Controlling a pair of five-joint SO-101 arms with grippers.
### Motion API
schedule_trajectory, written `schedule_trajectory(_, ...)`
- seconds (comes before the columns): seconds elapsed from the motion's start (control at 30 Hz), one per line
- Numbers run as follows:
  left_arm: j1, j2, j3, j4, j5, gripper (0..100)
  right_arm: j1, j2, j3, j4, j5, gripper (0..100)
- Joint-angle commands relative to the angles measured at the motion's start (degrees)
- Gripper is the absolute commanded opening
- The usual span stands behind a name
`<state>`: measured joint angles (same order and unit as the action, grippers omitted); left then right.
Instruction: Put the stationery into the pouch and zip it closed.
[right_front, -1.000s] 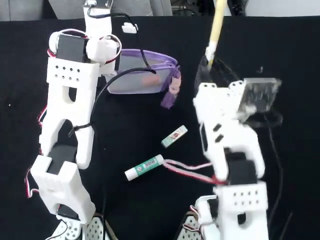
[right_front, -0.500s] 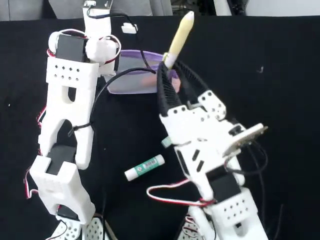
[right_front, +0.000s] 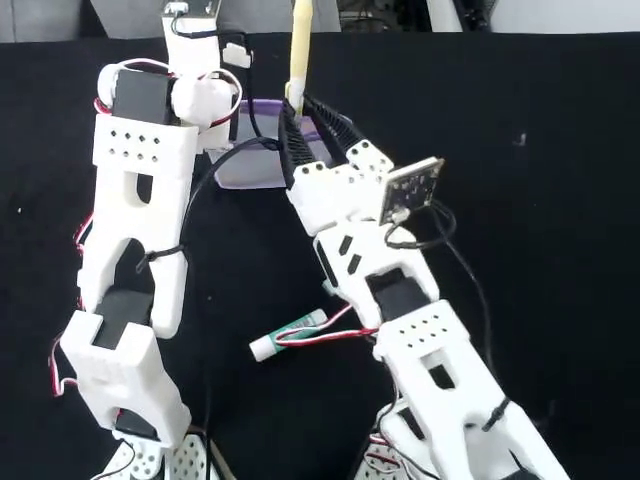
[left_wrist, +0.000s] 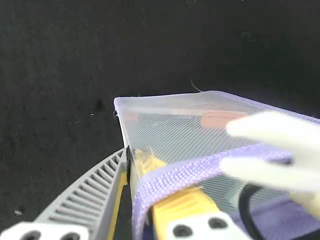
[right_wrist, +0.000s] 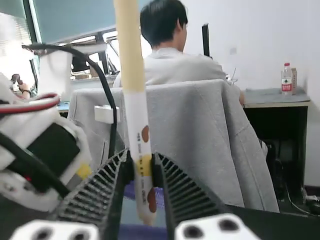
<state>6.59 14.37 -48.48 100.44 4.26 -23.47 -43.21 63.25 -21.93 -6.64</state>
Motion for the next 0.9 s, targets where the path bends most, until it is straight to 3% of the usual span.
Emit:
schedule_trajectory(0.0, 0.7, -1.8, 0.3, 0.3, 0.6, 3, -0.5, 0.2, -3.6, -4.8, 0.0, 1.1)
schedule_trajectory(0.1, 0.7, -1.8, 0.4, 0.4, 0.6, 3, 1.4, 0.2, -5.9, -8.0, 0.0, 1.1)
schedule_trajectory(0.23, 0.7, -1.8, 0.4, 0.4, 0.6, 3, 1.4, 2.2, -8.6, -3.7, -0.5, 1.1)
schedule_trajectory(0.63, -2.2, -1.5, 0.4, 0.4, 0.6, 3, 1.8, 16.8, -8.4, -3.7, -2.0, 1.3)
schedule_trajectory(0.87, -2.3, -1.3, 0.4, 0.3, 0.6, 3, 1.6, 21.5, -6.8, -9.9, -2.0, 14.2)
